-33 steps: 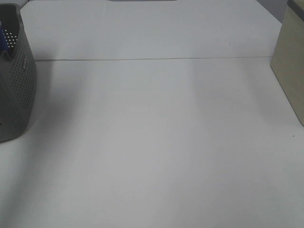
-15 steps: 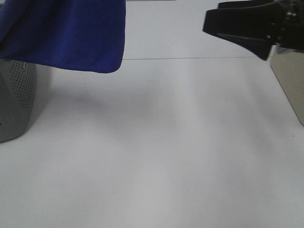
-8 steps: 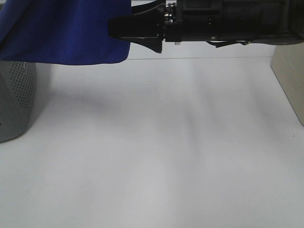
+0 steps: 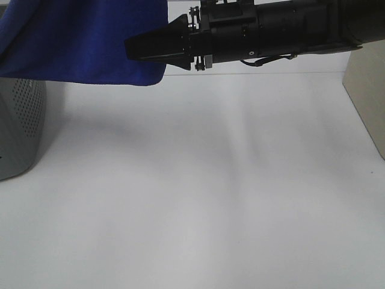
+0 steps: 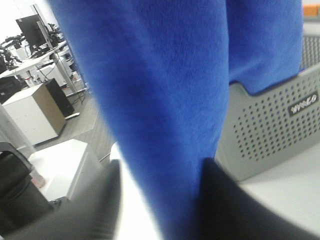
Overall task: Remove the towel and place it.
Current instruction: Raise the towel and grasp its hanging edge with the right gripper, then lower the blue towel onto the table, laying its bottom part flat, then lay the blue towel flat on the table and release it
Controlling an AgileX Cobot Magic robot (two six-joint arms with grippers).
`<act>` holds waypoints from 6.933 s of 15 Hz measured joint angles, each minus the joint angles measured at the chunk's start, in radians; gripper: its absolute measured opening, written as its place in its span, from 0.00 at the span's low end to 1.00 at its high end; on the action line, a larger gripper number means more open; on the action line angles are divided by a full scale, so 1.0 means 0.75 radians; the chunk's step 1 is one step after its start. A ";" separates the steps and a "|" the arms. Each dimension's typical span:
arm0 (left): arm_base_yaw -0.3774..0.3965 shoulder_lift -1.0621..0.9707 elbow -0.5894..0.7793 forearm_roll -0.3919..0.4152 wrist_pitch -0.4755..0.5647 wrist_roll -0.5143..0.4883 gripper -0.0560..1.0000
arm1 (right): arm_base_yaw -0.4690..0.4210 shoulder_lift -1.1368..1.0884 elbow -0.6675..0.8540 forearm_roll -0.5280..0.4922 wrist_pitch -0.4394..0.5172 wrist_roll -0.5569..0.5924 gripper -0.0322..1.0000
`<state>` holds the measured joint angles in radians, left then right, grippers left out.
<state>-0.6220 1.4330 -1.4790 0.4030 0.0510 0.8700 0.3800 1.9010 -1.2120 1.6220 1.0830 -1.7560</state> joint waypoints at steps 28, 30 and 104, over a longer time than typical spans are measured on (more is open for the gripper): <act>0.059 0.228 -0.029 -0.747 -0.781 -0.031 0.05 | -0.069 -0.333 -1.080 -2.208 -0.476 1.932 0.04; 0.096 0.277 -0.145 -0.757 -0.713 -0.124 0.05 | -0.069 -0.320 -1.080 -2.213 -0.628 1.932 0.04; 0.279 -0.105 0.176 -0.983 1.539 -0.093 0.05 | -0.077 -0.732 -0.340 -1.849 0.180 2.200 0.04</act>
<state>-0.4130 1.3540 -1.3470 -0.3340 1.2050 0.8000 0.3220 1.3520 -1.4670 0.2350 1.2180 -0.1060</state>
